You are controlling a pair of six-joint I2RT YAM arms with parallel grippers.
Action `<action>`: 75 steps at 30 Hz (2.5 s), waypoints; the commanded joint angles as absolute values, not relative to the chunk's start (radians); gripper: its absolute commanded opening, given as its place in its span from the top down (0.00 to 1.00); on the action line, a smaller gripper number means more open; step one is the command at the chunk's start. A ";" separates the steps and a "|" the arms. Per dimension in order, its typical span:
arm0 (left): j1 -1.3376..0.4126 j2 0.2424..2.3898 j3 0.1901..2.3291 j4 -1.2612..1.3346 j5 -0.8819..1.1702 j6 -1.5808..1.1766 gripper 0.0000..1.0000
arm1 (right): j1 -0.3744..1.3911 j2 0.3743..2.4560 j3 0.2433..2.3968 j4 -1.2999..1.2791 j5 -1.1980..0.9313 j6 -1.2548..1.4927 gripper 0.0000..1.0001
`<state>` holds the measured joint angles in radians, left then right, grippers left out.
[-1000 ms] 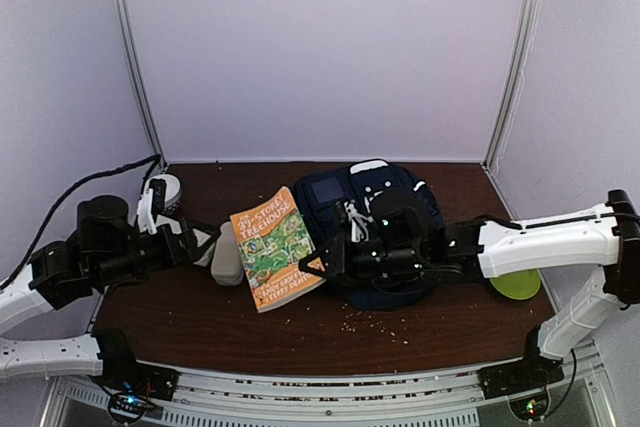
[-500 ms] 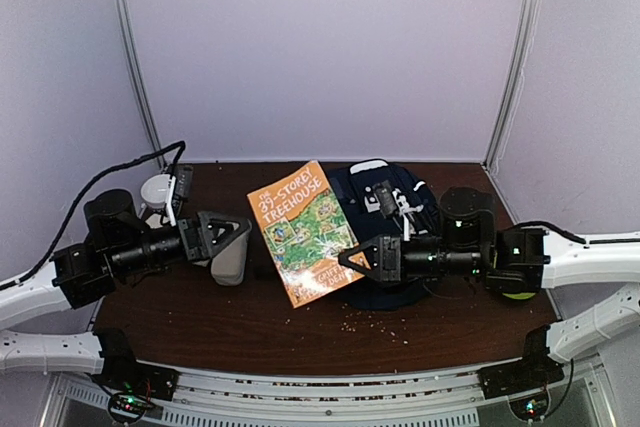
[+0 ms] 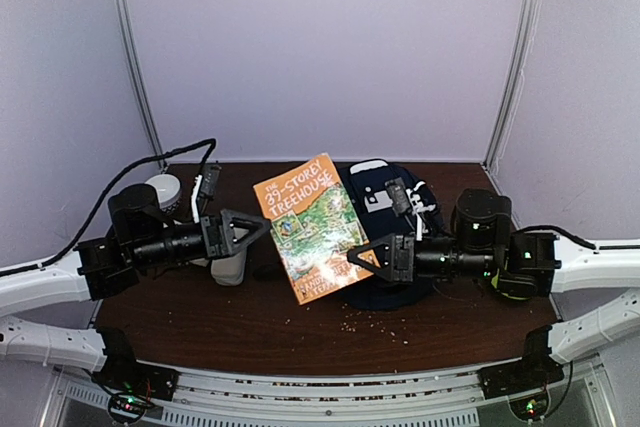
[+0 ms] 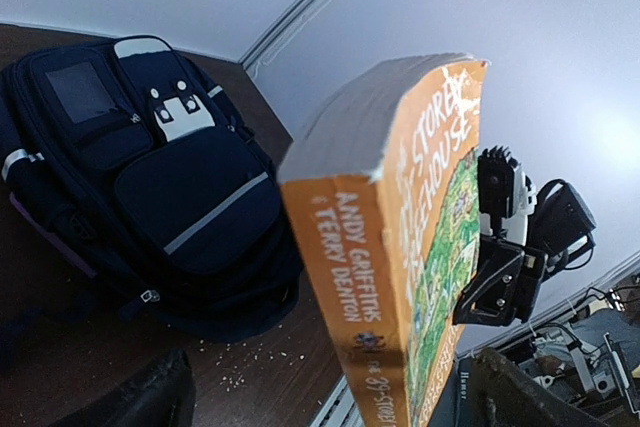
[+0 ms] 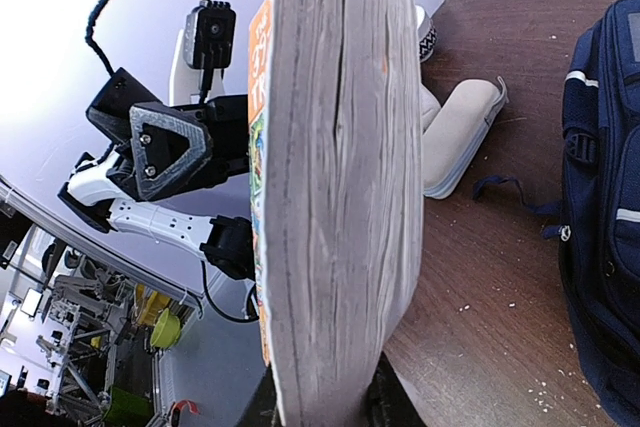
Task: Pack the student bag
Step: Pick up the book from the center of the board.
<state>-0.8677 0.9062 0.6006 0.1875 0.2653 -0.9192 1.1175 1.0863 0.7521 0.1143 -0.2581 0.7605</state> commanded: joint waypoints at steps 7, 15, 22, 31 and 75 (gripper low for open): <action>-0.867 1.011 0.670 0.439 0.420 -0.969 0.09 | 1.122 1.046 0.778 0.198 -0.315 0.686 1.00; -0.867 1.118 0.688 0.567 0.499 -1.015 0.47 | 1.122 1.027 0.763 0.212 -0.341 0.667 1.00; -0.867 1.096 0.696 0.552 0.474 -0.981 1.00 | 1.121 1.008 0.777 0.113 -0.299 0.614 0.69; -0.865 0.968 0.760 0.389 0.427 -0.837 1.00 | 1.122 0.920 0.698 0.163 -0.215 0.697 0.08; -0.868 0.956 0.809 0.474 0.535 -0.777 1.00 | 1.097 1.099 0.698 0.567 -0.536 0.957 0.67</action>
<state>-0.8696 0.9707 0.7773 0.3943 0.5865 -0.8078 1.1030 1.1362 0.7082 0.5339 -0.5430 0.9501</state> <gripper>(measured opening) 0.203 0.438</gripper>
